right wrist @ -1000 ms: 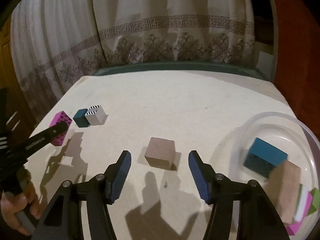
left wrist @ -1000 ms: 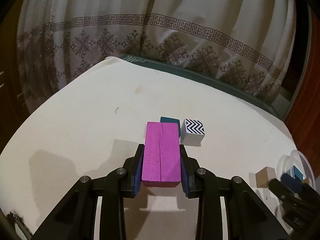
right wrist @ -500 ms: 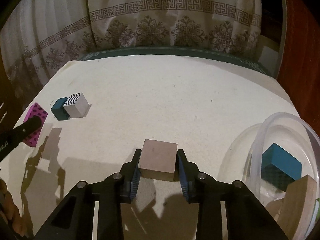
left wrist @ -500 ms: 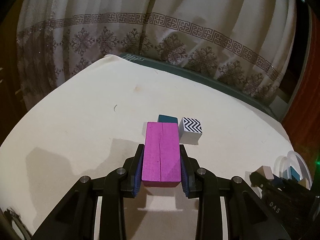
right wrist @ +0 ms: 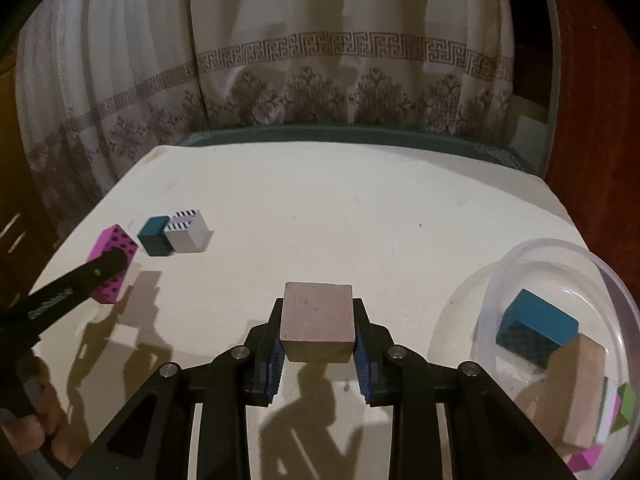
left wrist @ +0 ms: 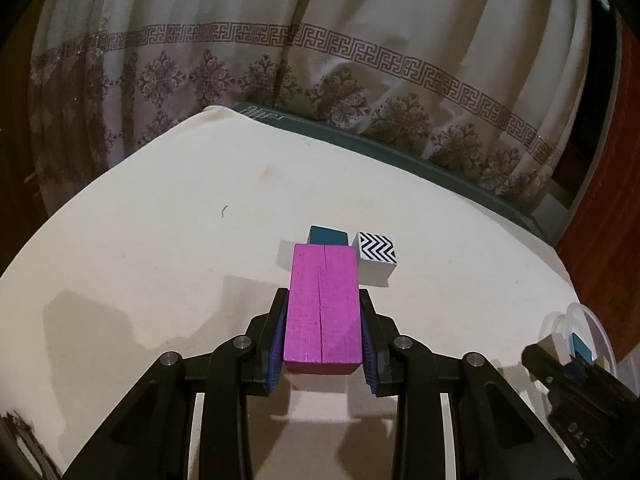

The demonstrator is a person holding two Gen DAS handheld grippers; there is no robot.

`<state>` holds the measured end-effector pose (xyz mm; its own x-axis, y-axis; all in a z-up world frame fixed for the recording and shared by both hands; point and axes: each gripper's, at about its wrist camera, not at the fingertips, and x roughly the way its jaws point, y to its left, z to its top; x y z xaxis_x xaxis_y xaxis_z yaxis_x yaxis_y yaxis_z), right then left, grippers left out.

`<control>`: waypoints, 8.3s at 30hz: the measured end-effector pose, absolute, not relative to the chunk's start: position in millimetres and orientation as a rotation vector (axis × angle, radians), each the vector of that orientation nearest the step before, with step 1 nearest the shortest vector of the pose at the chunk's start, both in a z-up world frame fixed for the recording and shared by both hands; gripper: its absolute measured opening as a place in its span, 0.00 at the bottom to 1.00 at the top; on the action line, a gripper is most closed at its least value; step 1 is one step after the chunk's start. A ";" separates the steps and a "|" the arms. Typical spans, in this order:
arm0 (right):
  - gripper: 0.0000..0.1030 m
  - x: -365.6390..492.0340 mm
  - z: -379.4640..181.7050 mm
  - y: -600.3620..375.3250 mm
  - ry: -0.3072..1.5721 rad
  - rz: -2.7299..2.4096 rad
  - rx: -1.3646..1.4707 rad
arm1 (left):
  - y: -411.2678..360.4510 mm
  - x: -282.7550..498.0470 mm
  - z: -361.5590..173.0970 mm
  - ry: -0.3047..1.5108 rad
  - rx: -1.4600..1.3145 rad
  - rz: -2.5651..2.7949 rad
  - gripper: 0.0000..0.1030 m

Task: Organize rigid objects
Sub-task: 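Carry magenta brick with left tool while right tool carries tan cube into tray, then release magenta brick from left tool while right tool lowers tan cube in tray, then withdraw both open tools from the tray toward the teal brick and chevron cube, then grasp teal brick with left tool while right tool grasps chevron cube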

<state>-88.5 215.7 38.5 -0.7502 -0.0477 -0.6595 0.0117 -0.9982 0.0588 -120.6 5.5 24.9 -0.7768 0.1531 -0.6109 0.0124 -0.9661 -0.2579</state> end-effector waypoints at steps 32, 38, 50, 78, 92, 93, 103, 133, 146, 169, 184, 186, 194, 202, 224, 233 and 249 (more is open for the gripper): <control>0.30 -17.6 67.8 309.7 -0.267 -3.192 0.996 | 15.9 -112.9 27.0 -0.323 -0.997 2.865 0.32; 0.30 -11.8 74.0 331.8 -0.326 -3.249 0.966 | 16.4 -113.5 24.6 -0.319 -1.011 2.872 0.32; 0.32 -6.6 69.8 354.6 -0.423 -3.267 0.991 | 26.3 -110.8 24.1 -0.252 -1.015 2.866 0.32; 0.36 35.0 59.7 401.5 -0.573 -3.276 0.894 | 148.7 -60.7 66.2 -0.021 -0.918 2.644 0.32; 0.37 48.8 56.4 409.2 -0.611 -3.256 0.844 | 235.9 -60.9 74.1 0.091 -0.871 2.500 0.32; 0.37 48.9 56.1 409.7 -0.614 -3.254 0.844 | 240.7 -62.2 74.1 0.095 -0.868 2.490 0.32; 0.37 50.0 55.7 413.0 -0.637 -3.251 0.829 | 294.2 -79.7 77.5 0.175 -0.797 2.419 0.32; 0.57 52.2 64.0 396.1 -0.578 -3.266 0.804 | 252.7 -81.6 73.1 0.099 -0.874 2.440 0.56; 0.64 47.6 68.0 379.9 -0.528 -3.244 0.814 | 209.3 -85.8 69.0 0.033 -0.930 2.539 0.73; 0.79 31.4 70.5 335.4 -0.383 -3.192 0.844 | 122.1 -97.1 54.4 -0.062 -0.976 2.717 0.83; 0.80 -10.5 65.2 278.3 -0.280 -3.017 0.913 | 52.0 -100.8 43.6 -0.150 -1.019 2.839 0.83; 0.80 -18.5 61.8 270.4 -0.259 -2.993 0.931 | 44.6 -102.0 41.4 -0.159 -1.028 2.854 0.83; 0.80 -51.6 51.8 229.1 -0.173 -2.882 0.989 | 8.8 -103.6 36.6 -0.217 -1.058 2.908 0.83; 0.80 -96.7 35.4 178.4 -0.116 -2.750 1.037 | -28.9 -100.9 34.5 -0.220 -1.081 2.994 0.83; 0.74 -200.9 11.8 120.1 -0.066 -2.609 1.173 | -41.8 -107.9 17.4 -0.285 -1.127 2.978 0.83; 0.40 -212.6 11.7 114.5 -0.063 -2.582 1.154 | -44.8 -108.9 11.9 -0.307 -1.145 2.965 0.83; 0.31 -140.7 18.5 160.2 -0.109 -2.658 1.112 | -26.6 -113.6 19.5 -0.209 -1.150 2.948 0.83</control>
<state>-140.7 160.2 18.5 -0.6743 -0.2646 -0.6894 0.2071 -0.9639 0.1674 -113.6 -26.6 19.5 -0.7365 0.0197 -0.6761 0.0759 -0.9909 -0.1115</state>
